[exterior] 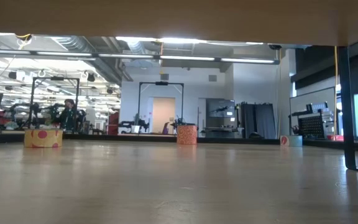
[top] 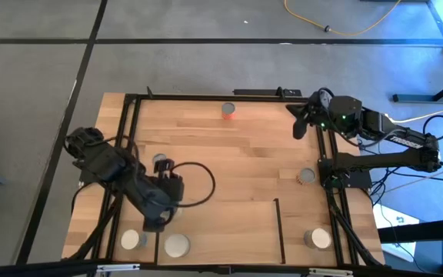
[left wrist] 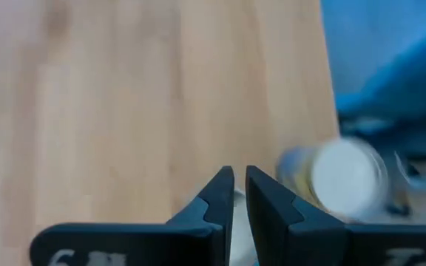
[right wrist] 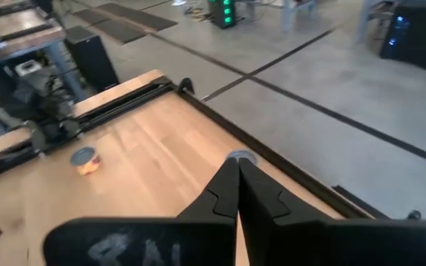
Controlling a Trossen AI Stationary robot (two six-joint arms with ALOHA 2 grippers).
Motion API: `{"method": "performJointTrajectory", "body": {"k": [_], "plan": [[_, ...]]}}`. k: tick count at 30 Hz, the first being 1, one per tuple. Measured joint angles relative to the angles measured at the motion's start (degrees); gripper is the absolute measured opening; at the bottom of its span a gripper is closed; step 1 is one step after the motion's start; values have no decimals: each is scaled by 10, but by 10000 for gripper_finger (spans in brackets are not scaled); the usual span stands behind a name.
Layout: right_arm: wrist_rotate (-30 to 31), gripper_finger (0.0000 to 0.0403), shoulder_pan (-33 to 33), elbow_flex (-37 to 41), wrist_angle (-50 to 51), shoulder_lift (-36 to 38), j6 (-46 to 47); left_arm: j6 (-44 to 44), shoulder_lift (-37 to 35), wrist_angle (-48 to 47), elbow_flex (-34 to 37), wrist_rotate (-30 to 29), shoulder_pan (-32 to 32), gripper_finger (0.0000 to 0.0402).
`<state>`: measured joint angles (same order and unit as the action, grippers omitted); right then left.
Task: Pick and place cans onto a shelf
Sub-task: Put the right canned tomatoes on the shelf
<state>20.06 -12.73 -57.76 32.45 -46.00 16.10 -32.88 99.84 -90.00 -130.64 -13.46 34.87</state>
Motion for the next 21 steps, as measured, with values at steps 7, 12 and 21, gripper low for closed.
{"method": "performJointTrajectory", "body": {"k": [7,12,21], "plan": [[-70,5,0,-18,5,0,-16,-27,-17,0,-8,-137,-5,30],[-93,5,0,-92,73,-1,-46,-37,-40,0,-8,-200,-5,30],[-96,5,0,-221,280,-26,-63,-60,-93,0,6,-231,-4,23]]}}
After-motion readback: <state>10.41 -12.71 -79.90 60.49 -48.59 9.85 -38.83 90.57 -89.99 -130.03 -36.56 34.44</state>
